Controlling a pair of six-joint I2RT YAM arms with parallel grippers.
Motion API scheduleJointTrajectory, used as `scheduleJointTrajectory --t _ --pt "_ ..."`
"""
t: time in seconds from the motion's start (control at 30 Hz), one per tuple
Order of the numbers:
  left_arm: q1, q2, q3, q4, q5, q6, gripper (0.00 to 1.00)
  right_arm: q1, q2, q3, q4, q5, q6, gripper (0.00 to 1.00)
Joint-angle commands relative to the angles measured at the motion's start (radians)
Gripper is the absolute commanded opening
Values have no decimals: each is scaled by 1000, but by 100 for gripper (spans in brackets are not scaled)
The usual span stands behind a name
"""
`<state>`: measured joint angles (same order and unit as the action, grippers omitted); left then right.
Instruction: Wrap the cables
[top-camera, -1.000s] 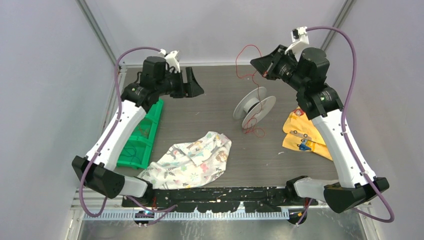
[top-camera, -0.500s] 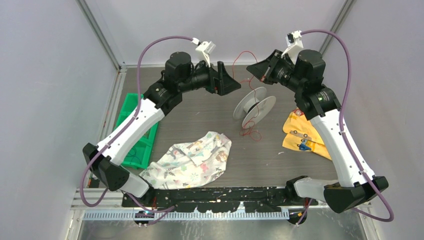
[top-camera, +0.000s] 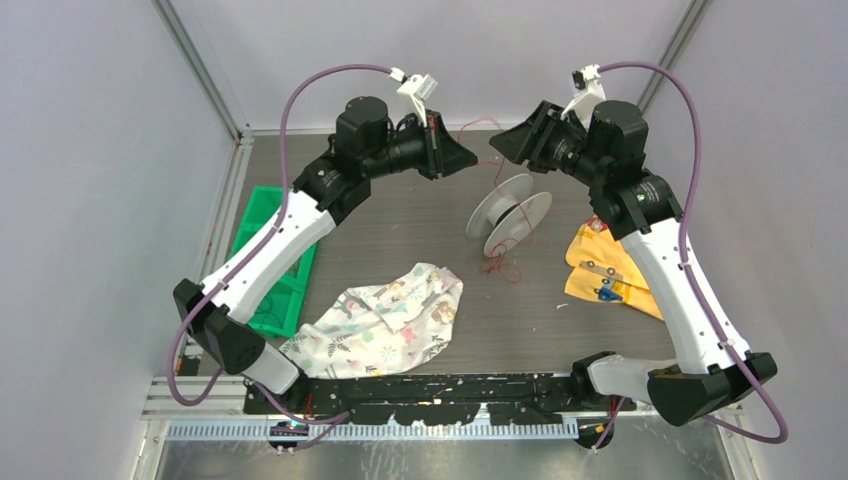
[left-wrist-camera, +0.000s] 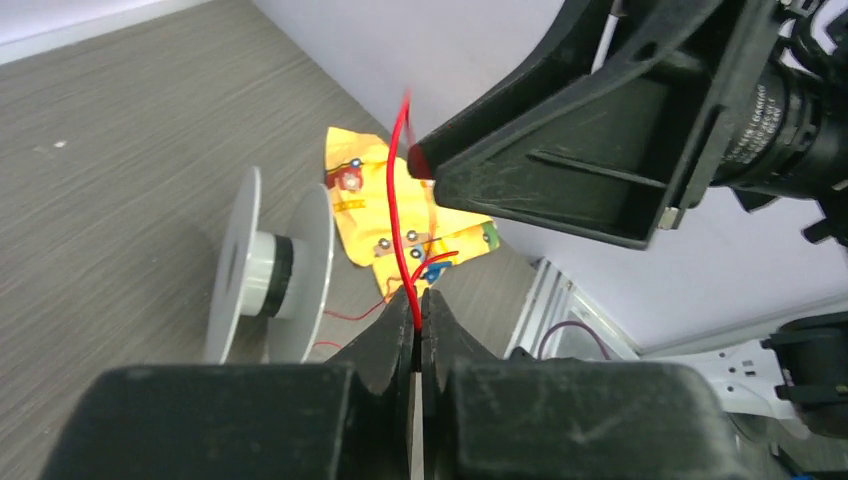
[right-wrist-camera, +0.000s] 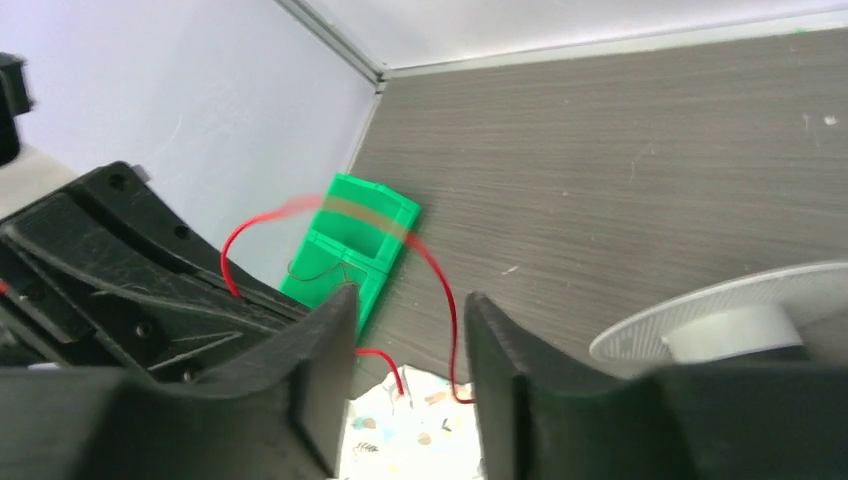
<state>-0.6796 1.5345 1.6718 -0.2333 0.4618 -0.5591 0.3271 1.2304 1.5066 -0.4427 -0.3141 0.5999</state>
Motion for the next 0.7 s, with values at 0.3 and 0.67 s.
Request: scheduleJointTrajectory --t 0.3,0.67 --pt "5 -47 262 -479 -104 278 1 1 -31 81 -382 364 -353 80" --pt "26 -60 260 -494 -77 287 0 146 -32 -99 -117 39 -244 91"
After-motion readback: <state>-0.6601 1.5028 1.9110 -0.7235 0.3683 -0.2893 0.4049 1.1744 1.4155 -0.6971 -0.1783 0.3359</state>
